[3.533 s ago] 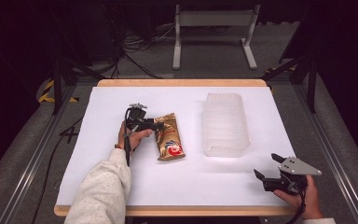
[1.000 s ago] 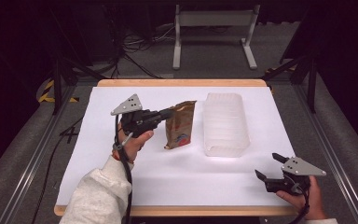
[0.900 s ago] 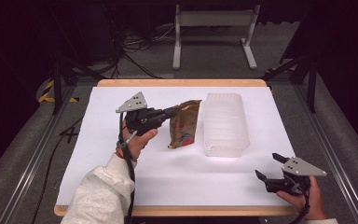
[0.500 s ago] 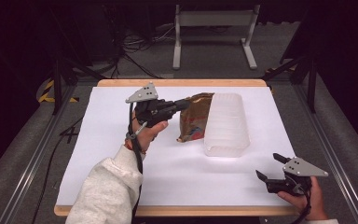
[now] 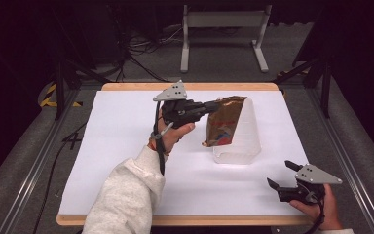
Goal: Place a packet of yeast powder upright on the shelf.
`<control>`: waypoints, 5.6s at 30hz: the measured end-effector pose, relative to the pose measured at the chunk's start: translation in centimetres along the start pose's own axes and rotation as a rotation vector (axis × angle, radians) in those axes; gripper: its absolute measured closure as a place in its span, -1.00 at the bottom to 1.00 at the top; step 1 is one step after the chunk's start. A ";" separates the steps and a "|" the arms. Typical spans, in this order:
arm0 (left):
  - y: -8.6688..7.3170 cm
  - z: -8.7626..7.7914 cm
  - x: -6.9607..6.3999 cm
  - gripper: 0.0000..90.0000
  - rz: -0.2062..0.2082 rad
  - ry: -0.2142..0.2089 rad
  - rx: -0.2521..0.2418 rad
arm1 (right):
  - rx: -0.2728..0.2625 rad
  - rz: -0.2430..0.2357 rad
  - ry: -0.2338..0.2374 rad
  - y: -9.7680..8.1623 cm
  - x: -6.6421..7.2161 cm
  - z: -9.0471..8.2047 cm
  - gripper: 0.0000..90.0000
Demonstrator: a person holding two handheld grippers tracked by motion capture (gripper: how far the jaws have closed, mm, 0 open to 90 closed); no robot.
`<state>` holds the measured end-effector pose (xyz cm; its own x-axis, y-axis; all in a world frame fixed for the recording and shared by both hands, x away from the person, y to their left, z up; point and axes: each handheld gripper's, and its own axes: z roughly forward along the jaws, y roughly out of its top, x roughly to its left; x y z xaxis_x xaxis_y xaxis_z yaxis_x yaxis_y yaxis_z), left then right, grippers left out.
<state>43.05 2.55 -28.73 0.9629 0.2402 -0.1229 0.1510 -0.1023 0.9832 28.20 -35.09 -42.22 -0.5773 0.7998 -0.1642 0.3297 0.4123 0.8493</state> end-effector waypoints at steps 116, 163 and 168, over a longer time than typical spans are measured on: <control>-6.6 3.4 -1.2 0.63 0.088 0.112 0.280 | 0.021 -0.029 0.016 0.2 0.5 0.0 -0.69; -8.9 -0.2 -0.6 -0.91 0.162 0.389 0.491 | 0.033 -0.041 0.036 0.2 0.7 0.2 -0.69; -9.5 -0.9 -0.2 -0.91 0.183 0.408 0.520 | 0.030 -0.046 0.033 0.3 0.6 0.2 -0.69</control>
<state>41.24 4.30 -37.95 0.8374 0.5087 0.2001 0.1796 -0.6017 0.7783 28.06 -34.40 -42.20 -0.6163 0.7653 -0.1859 0.3244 0.4618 0.8255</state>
